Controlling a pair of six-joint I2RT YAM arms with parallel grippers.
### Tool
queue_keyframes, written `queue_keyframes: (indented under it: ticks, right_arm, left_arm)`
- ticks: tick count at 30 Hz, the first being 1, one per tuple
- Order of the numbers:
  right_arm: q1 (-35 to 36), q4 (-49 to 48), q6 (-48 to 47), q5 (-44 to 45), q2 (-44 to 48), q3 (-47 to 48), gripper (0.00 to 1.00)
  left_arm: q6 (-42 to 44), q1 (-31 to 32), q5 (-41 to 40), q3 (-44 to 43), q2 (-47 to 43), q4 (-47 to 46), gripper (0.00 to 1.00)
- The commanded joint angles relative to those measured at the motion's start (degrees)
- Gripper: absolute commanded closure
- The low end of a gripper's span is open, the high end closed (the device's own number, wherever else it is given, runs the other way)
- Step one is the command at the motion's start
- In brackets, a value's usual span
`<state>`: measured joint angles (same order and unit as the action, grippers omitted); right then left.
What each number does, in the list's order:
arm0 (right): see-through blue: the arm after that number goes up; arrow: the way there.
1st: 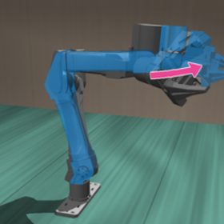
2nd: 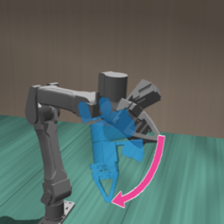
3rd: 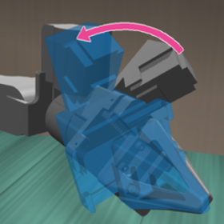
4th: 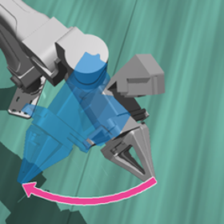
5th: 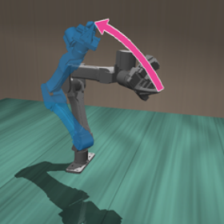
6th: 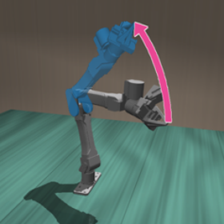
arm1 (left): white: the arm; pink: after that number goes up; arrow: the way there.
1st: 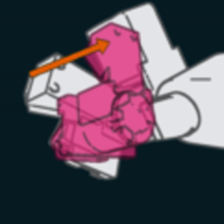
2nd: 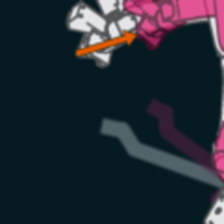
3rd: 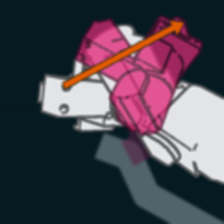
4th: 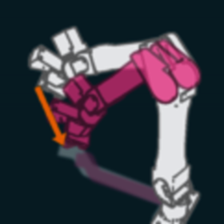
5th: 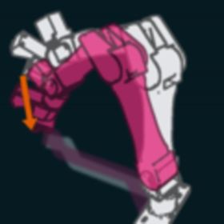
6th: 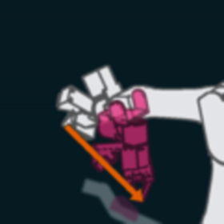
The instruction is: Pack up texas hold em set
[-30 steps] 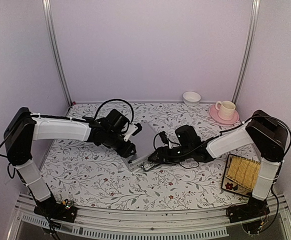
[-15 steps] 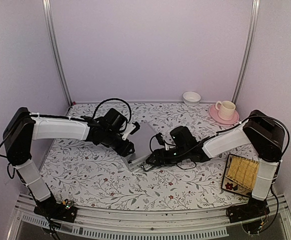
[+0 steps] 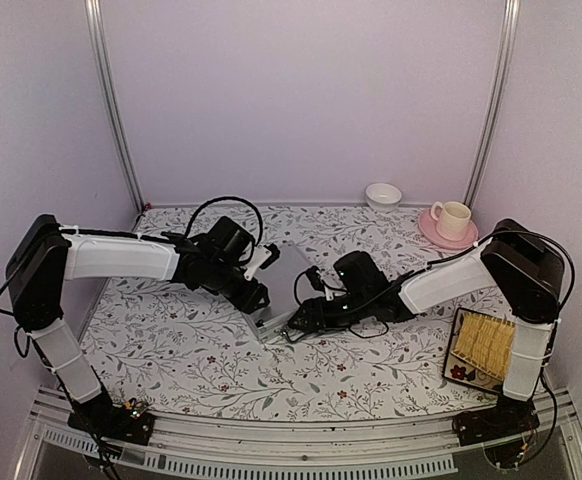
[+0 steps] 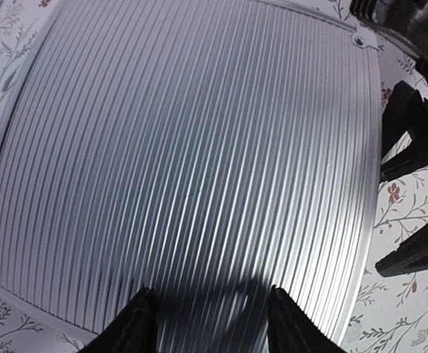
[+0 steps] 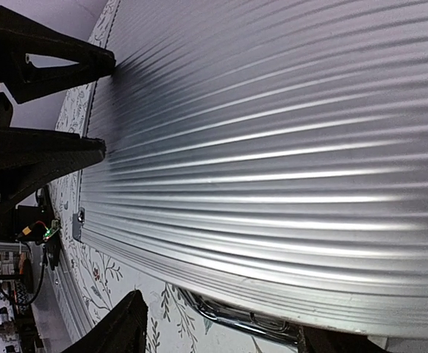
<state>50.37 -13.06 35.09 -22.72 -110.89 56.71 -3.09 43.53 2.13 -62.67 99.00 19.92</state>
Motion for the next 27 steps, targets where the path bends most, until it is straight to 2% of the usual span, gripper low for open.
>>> queue_keyframes:
  ticks: [1, 9, 27]
  right_arm:
    - [0.5, 0.7, 0.6, -1.3, 1.2, 1.4, 0.31]
    - [0.2, -2.5, 5.3, -5.7, 2.7, 3.3, 0.32]
    - [-0.4, -4.0, 8.2, -6.4, 4.2, 2.3, 0.32]
  left_arm:
    - [-0.7, -0.3, 0.6, 1.8, 0.2, 4.5, 0.48]
    - [-0.5, 0.0, 0.3, 1.7, 0.4, 4.6, 0.48]
    - [-0.3, 0.6, -0.7, 1.4, 0.8, 5.0, 0.48]
